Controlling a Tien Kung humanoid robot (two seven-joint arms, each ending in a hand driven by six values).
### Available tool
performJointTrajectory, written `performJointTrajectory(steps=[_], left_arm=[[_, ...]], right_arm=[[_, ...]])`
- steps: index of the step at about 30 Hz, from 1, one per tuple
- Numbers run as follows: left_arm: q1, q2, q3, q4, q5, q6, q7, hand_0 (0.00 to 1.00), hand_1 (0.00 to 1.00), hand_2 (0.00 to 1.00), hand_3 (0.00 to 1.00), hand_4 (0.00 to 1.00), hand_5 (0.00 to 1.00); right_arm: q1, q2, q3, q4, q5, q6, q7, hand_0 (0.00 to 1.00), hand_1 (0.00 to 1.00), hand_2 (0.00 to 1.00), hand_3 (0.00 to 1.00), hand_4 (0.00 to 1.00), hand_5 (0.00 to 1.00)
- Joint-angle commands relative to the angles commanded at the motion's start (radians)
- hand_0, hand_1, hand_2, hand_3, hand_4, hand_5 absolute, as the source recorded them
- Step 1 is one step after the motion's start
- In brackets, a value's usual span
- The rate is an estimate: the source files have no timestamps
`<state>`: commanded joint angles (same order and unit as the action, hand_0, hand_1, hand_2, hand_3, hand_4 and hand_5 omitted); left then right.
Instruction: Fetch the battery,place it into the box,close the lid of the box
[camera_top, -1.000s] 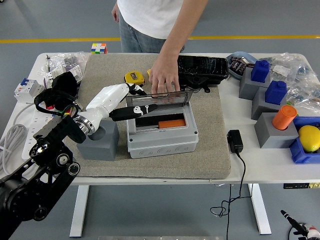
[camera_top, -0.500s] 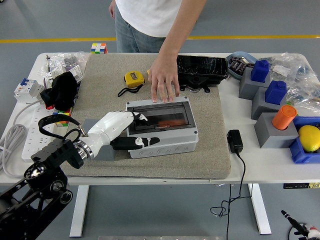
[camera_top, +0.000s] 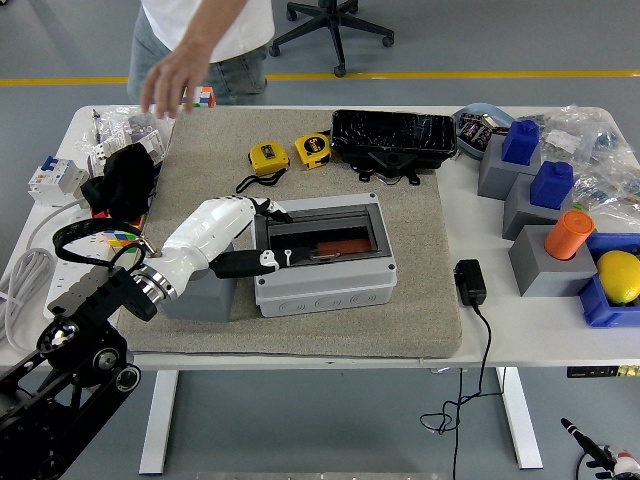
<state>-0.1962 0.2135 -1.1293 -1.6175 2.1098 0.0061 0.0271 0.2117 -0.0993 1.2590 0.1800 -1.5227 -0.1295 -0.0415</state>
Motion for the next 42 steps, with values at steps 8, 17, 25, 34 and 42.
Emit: performJointTrajectory(steps=[8,17,25,34,42], left_arm=[[-0.007,-0.070,-0.182,0.041,-0.165,0.131,-0.153,0.747,0.778,0.731,0.709,0.998,0.998],[0.023,-0.120,-0.311,0.101,-0.532,0.120,-0.287,0.825,0.868,0.837,0.799,0.998,0.998],[0.036,-0.142,-0.346,0.128,-0.870,0.012,-0.298,0.895,0.927,0.906,0.872,0.998,0.998],[0.045,-0.155,-0.363,0.164,-0.990,-0.022,-0.273,0.926,0.964,0.944,0.913,0.998,0.998],[0.050,-0.131,-0.391,0.185,-0.881,-0.057,-0.196,0.998,0.998,0.970,0.942,0.998,0.998]], right_arm=[[-0.001,0.006,-0.002,0.000,0.005,0.000,0.001,0.853,0.809,0.786,0.846,0.998,0.998],[-0.007,0.011,0.006,0.000,0.001,-0.001,0.001,0.853,0.809,0.787,0.846,0.998,0.998],[-0.009,0.013,0.017,0.000,-0.006,-0.001,0.002,0.853,0.810,0.787,0.846,0.998,0.998],[-0.010,0.014,0.026,0.000,-0.022,0.002,0.001,0.853,0.810,0.786,0.846,0.998,0.998],[-0.014,0.009,0.029,0.000,-0.034,0.003,0.000,0.854,0.810,0.787,0.846,0.998,0.998]])
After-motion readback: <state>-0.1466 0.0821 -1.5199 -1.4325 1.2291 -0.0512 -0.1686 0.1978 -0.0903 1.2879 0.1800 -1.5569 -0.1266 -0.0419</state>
